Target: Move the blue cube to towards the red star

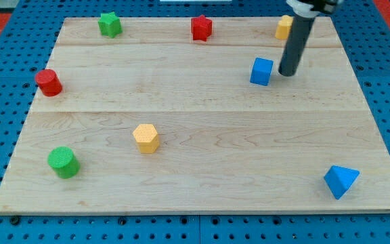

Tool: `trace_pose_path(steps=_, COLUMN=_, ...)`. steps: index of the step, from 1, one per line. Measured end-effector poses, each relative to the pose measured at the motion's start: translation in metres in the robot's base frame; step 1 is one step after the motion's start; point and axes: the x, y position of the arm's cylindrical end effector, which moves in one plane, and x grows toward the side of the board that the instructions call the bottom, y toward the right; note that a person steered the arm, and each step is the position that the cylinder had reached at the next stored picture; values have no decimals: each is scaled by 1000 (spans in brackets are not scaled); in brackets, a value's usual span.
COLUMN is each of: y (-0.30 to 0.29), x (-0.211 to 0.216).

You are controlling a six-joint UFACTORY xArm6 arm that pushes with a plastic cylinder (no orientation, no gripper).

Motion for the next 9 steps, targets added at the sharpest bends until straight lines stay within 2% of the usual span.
trace_pose_path(steps=1, y=-34, x=5)
trace_pose_path(steps=2, y=-12, x=32)
trace_pose_path(steps=3, y=-41, x=24)
trace_pose_path(steps=4, y=-97, x=-3)
trace_pose_path(steps=5, y=-123, x=-10)
trace_pose_path(steps=6, y=-123, x=-9)
trace_pose_path(steps=7, y=-109, x=33)
trace_pose_path(steps=8, y=-132, x=58)
trace_pose_path(steps=9, y=-160, x=24)
